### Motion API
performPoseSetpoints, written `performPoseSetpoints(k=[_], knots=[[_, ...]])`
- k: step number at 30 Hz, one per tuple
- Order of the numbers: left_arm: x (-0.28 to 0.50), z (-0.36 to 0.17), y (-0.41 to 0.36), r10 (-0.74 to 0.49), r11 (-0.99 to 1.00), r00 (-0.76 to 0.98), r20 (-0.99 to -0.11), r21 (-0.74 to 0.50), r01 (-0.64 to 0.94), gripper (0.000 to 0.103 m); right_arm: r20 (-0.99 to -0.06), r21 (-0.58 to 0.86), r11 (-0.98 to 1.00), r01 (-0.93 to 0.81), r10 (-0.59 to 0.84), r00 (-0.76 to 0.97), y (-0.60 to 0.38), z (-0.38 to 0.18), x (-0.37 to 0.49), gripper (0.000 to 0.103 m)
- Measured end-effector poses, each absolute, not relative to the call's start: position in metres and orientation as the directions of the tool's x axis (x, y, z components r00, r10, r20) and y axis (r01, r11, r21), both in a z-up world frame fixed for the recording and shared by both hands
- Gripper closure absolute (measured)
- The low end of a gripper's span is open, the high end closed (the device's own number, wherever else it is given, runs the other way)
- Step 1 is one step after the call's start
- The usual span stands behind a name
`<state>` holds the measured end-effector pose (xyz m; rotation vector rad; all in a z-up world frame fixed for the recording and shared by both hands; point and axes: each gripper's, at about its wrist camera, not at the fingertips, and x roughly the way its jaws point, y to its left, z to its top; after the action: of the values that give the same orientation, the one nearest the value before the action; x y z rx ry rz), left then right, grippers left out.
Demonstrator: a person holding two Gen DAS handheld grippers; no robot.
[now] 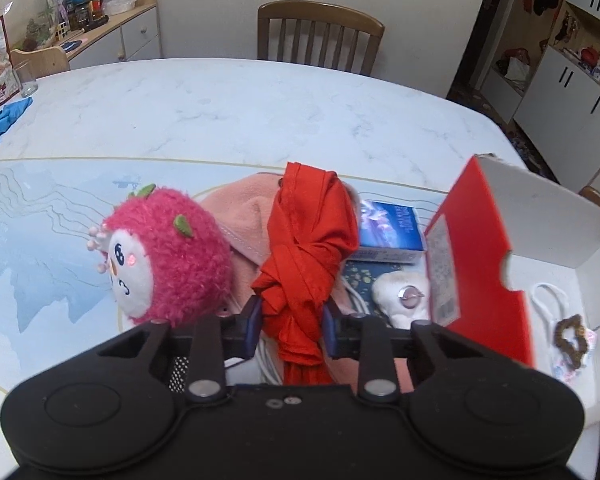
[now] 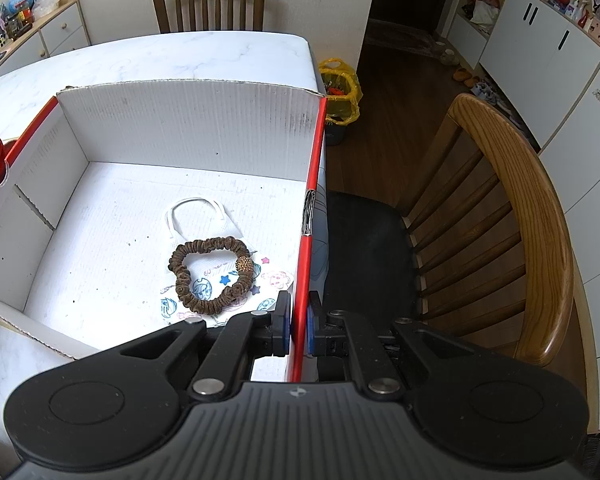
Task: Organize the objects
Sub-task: 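Return the left gripper to the pile and grasp the red scarf, then lift the red scarf into the box and open the left gripper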
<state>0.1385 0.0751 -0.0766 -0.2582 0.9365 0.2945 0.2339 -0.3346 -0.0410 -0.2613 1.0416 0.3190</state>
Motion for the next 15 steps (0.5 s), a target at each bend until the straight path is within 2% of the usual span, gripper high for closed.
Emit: performPoseSetpoints(k=[7, 15], knots=[[0.13, -0.044, 0.064, 0.1, 0.943, 0.585, -0.805, -0.11, -0.313, 0.076, -0.873, -0.06, 0.925, -0.374, 0.133, 0.47, -0.334, -0.041, 0.233, 0.096], [0.13, 0.001, 0.036, -0.001, 0.961, 0.639, -0.769, -0.177, -0.211, 0.076, -0.872, -0.06, 0.925, -0.374, 0.133, 0.471, -0.334, -0.041, 0.233, 0.096]])
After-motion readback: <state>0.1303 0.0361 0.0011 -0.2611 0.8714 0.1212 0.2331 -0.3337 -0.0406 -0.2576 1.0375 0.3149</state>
